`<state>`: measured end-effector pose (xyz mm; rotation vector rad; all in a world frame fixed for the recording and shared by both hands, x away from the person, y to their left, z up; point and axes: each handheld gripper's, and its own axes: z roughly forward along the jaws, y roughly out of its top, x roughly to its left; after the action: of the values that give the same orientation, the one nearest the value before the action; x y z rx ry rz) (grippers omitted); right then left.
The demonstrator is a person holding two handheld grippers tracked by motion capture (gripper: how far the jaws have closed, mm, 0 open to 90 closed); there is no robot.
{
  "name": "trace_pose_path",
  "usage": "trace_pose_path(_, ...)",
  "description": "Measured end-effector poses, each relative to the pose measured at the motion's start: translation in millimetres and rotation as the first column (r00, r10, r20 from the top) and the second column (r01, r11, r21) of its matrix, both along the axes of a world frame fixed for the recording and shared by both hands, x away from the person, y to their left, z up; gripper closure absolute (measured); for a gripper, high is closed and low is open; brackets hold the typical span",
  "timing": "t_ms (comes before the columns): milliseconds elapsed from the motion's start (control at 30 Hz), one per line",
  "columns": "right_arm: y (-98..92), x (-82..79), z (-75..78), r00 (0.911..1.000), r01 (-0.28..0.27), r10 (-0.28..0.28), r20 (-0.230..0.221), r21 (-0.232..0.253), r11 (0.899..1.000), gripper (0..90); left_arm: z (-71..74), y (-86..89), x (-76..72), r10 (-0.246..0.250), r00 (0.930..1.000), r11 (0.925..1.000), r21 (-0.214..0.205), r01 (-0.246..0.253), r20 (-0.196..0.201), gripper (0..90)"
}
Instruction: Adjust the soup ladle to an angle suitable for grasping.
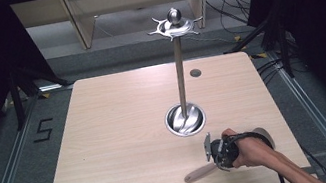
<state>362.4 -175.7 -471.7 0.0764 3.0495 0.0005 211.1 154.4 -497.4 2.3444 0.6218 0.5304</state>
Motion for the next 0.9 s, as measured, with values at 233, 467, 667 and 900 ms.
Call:
trace_pose_path(233, -8.5, 3.4, 5.4, 0.9992, 0.025, -0.028, 0.029, 0.091, 0.995, 77.7, -0.6, 0.1, 0.8, 0.003, 1.0, 1.0, 0.001, -0.003, -0.002, 15.6)
trace_pose_path(467, -22.4, 0.0, 20.4, 0.9848, 0.151, -0.164, 0.056, 0.19, 0.97, 77.8, 0.1, -0.1, 0.4, 0.001, 1.0, 1.0, 0.001, -0.001, -0.002, 15.6)
trace_pose_path(667, -43.7, -6.1, 44.6, 0.9666, 0.199, -0.241, 0.086, 0.341, 0.919, 77.8, -1.2, -0.6, 0.9, -0.004, 0.9999, 1.0, -0.003, 0.004, -0.012, 15.6)
trace_pose_path(900, -70.9, -15.2, 67.6, 0.9466, 0.22, -0.305, 0.105, 0.482, 0.848, 77.8, 0.0, -0.3, 0.3, 0.0, 1.0, 1.0, 0.004, 0.0, -0.001, 15.6)
